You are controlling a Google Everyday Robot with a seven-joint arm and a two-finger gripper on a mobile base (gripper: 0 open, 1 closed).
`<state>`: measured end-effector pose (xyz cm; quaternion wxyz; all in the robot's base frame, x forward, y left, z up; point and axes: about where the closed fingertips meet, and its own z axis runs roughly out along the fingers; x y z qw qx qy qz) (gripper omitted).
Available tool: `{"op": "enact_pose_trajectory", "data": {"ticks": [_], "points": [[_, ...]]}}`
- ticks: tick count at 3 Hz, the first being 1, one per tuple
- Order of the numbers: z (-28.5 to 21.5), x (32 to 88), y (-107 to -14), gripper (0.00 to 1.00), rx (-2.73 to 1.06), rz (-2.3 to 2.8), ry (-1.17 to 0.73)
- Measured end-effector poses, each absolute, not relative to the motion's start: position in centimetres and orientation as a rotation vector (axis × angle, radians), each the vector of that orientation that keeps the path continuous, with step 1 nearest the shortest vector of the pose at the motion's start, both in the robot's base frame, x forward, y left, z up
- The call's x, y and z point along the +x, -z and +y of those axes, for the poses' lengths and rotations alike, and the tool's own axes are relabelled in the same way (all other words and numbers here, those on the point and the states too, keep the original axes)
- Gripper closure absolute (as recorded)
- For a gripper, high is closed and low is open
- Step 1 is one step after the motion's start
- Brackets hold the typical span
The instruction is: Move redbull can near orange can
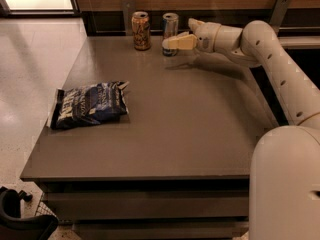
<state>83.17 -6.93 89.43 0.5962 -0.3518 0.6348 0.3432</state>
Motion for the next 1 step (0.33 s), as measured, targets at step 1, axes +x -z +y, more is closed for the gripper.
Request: {"op": "enact_pose_trajectory", "data": {"ticks": [1], "points": [[-6.93,83.17,-89.43,0.00,-0.817,1.474,-0.797]]}}
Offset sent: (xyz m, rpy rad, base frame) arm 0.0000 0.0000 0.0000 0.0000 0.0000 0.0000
